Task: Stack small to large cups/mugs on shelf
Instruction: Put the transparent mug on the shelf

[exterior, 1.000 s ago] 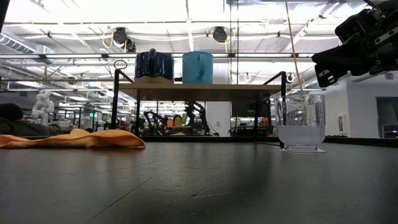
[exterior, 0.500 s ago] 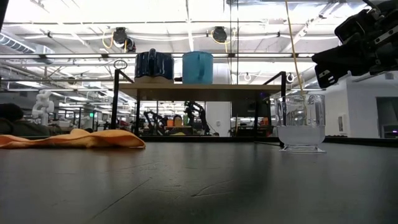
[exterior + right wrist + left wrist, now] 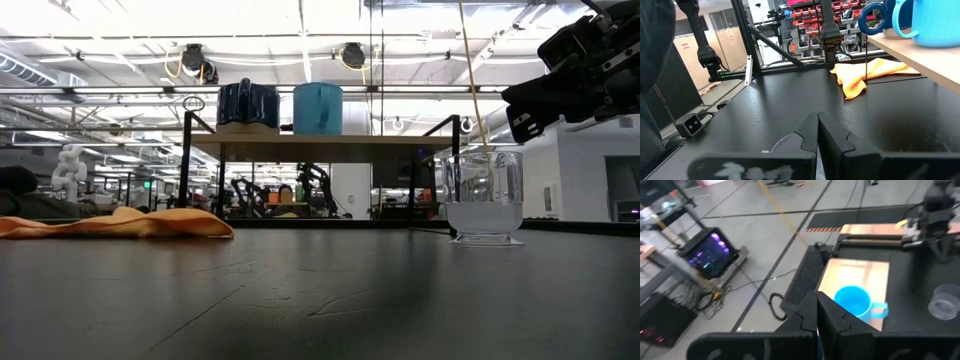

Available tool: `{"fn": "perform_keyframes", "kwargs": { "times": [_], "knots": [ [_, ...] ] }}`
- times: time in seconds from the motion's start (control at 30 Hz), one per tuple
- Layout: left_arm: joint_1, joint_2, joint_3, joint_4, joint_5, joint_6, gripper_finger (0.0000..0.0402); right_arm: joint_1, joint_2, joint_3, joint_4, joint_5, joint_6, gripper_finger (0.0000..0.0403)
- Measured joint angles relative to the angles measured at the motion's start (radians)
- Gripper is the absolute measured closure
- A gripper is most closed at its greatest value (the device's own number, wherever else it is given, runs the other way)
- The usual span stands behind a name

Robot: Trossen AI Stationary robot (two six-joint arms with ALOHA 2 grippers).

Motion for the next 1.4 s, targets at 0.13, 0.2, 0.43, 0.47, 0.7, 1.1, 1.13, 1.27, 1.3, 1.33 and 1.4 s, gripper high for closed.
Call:
{"fn": "perform_keyframes", "kwargs": {
  "times": [0.13,0.2,0.43,0.47,0.7,1.1,1.13,1.27,1.3,1.33,1.4],
  "knots": [
    [0.0,-0.083,-0.093,-0.013,-0.043,-0.021,0.0401,0.0,0.0,0.0,0.008,0.0,0.006,0.0403],
    [0.0,-0.133,-0.154,-0.007,-0.057,-0.032,0.0401,0.0,0.0,0.0,0.009,0.0,0.014,0.0403],
    [0.0,-0.373,-0.459,0.185,-0.091,-0.112,0.0401,0.0,0.0,0.0,0.007,0.0,0.015,0.0403],
    [-0.001,-0.408,-0.506,0.21,-0.082,-0.115,0.0401,0.0,0.0,0.0,0.007,0.0,0.015,0.0403],
    [-0.002,-0.588,-0.768,0.273,-0.055,-0.186,0.0401,0.0,0.0,0.0,0.007,0.0,0.015,0.0403],
    [-0.046,-0.868,-1.106,0.462,-0.055,-0.21,0.0401,0.0,0.0,0.0,0.007,0.0,0.041,0.0403],
    [-0.046,-0.89,-1.125,0.467,-0.042,-0.221,0.0401,0.0,0.0,0.0,0.007,0.0,0.041,0.0403],
    [-0.046,-0.972,-1.218,0.494,0.011,-0.267,0.0401,0.0,0.0,0.0,0.008,0.0,0.041,0.0403],
    [-0.046,-0.998,-1.247,0.509,0.013,-0.281,0.0401,0.0,0.0,0.0,0.009,0.0,0.041,0.0403],
    [-0.046,-1.024,-1.277,0.526,0.014,-0.29,0.0401,0.0,0.0,0.0,0.01,0.0,0.041,0.0403],
    [-0.045,-1.071,-1.336,0.566,0.017,-0.307,0.0401,0.0,0.0,0.0,0.012,0.0,0.04,0.0403]
  ]
}}
